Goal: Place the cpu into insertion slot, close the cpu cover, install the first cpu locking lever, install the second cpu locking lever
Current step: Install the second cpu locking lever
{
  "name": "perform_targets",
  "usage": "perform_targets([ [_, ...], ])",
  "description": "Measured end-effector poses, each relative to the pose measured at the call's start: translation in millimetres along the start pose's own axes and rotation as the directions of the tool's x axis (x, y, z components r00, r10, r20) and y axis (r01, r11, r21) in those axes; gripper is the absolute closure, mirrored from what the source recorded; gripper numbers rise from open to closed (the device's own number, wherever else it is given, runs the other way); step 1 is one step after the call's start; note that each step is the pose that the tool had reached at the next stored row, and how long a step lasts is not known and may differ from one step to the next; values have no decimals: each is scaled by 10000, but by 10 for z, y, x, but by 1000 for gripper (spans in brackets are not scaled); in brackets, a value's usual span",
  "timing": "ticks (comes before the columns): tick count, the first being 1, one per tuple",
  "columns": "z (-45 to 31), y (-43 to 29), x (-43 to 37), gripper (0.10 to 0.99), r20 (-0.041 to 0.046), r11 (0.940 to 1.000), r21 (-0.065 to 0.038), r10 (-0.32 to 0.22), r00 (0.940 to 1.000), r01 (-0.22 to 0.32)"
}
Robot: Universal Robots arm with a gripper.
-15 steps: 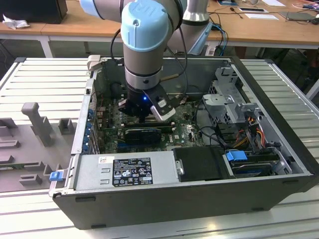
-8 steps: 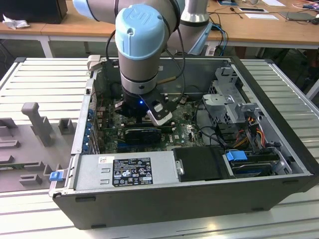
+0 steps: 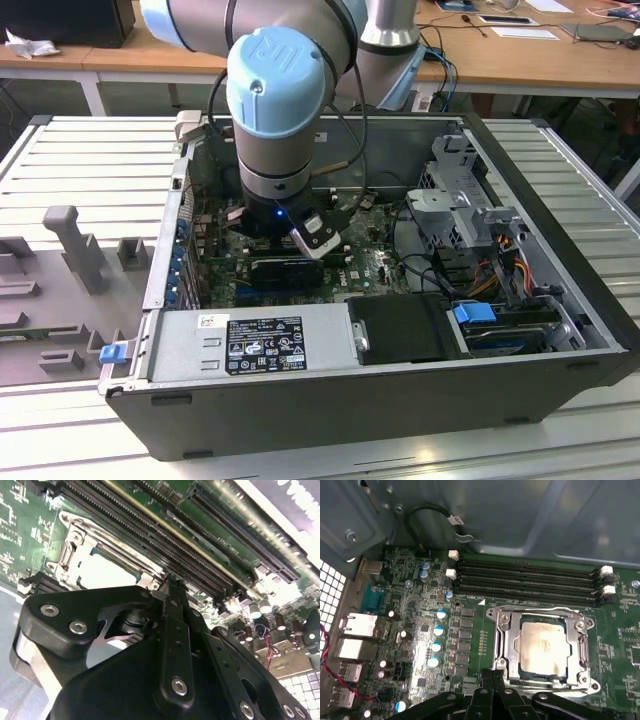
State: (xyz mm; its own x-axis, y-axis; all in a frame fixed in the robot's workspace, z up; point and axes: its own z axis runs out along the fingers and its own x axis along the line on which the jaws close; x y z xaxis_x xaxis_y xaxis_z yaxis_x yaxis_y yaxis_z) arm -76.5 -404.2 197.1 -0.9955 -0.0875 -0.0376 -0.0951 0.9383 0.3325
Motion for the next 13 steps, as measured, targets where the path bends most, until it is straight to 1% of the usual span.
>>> perform_targets([
  [1,8,-3,2,980,7,9999,-126,-14,10000,14],
  [2,13,-6,2,980,11,9998,-198,-22,10000,22],
  [4,28,-13,3,980,21,9993,-382,-45,10000,46],
  [6,50,-20,5,980,27,9986,-526,-66,10000,68],
  [8,54,-23,6,980,26,9985,-543,-72,10000,74],
  [9,41,-18,5,980,34,9984,-565,-74,10000,76],
  [10,-8,-1,3,980,30,9984,-564,-74,10000,75],
  [12,-139,45,-2,980,29,9984,-565,-72,10000,74],
  [13,-181,60,-4,980,29,9984,-565,-73,10000,75],
])
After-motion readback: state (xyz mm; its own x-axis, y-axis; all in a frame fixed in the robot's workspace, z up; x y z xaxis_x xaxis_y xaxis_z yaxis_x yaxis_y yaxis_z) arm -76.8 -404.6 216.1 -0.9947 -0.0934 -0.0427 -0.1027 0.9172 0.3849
